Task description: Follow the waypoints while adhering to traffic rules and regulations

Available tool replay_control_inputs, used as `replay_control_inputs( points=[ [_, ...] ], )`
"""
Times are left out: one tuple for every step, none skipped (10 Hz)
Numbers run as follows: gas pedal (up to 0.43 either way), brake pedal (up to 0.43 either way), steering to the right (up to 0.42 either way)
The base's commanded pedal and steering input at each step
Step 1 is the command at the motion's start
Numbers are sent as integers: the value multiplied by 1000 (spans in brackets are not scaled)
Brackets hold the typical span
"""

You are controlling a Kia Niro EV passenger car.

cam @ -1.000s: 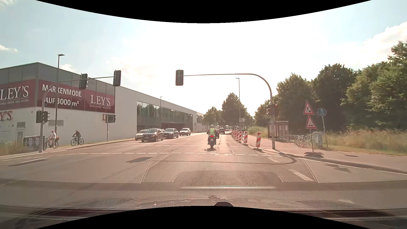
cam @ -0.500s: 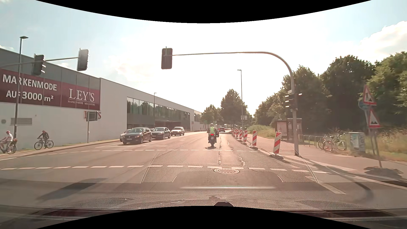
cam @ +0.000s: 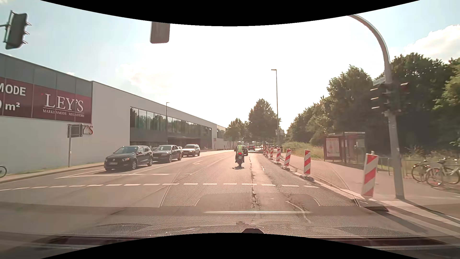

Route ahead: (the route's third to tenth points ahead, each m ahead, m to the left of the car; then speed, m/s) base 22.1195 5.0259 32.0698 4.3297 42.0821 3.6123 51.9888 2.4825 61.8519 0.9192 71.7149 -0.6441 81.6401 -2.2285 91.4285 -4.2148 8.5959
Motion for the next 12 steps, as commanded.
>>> replay_control_inputs(
  points=[
    [169, 0, 8],
    [169, 0, 8],
    [169, 0, 7],
    [169, 0, 10],
    [169, 0, 11],
    [157, 0, 11],
    [157, 0, 10],
    [157, 0, 10],
    [157, 0, 10],
    [157, 0, 10],
    [157, 0, 10],
    [157, 0, 10]
  ],
)
